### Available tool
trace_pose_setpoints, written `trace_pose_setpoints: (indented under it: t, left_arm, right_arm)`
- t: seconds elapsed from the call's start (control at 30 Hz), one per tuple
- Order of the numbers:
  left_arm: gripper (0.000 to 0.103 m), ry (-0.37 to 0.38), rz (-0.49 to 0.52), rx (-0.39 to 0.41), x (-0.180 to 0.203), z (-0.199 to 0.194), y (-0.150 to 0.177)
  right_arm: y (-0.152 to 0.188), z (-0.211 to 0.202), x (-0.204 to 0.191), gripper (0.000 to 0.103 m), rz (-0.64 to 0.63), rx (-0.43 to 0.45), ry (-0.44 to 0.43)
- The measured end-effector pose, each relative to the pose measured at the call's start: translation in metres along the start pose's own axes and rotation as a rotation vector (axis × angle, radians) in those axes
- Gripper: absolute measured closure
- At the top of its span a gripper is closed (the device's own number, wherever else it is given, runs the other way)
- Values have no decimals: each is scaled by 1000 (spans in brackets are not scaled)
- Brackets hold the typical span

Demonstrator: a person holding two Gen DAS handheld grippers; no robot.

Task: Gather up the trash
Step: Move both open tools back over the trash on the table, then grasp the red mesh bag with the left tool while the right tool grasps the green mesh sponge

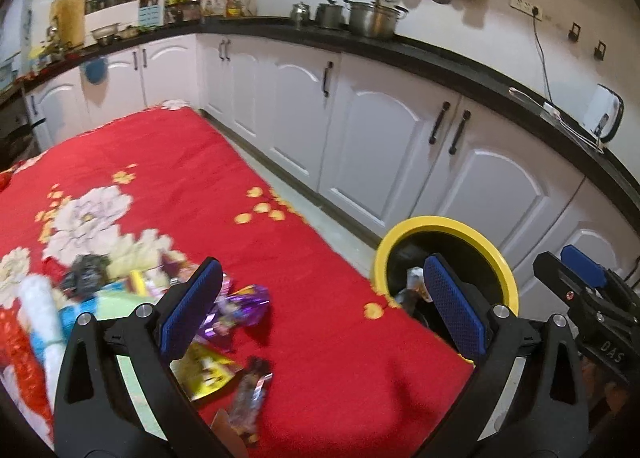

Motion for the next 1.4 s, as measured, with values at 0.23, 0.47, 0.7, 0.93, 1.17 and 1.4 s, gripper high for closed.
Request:
trace_pose_setpoints:
  t: [0.23, 0.47, 0.7, 0.93, 1.17, 1.4]
  left_arm:
    - [10, -77, -58, 21, -51, -23, 12]
    - [10, -169, -138, 34, -109, -42, 22]
    - [10, -244, -219, 44, -163, -59, 32]
    - [10, -305, -282, 43, -211, -70, 44]
    - [10, -353, -336, 26, -246, -75, 60]
    - [10, -388, -394, -2, -278, -75, 78]
  right_arm:
    - [2, 0, -43, 22, -34, -9, -74]
    - [9, 3, -89, 21, -76, -30, -142]
    - [16, 8, -130, 21, -122, -56, -197]
    - [25, 18, -169, 21, -161, -101, -257]
    - [41, 32, -212, 21, -208, -157, -315]
    - [57, 58, -239, 21, -216, -220, -339]
Point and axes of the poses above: each gripper's, at about its wrist camera, not at the fingertips, and z roughly the way its jaws point, x to its right, y to its underside, the point moved 5 cm from there along z, roughly the way its jaws point, and after that the axes turned 5 degrees about -y, right-handed, at the moved point
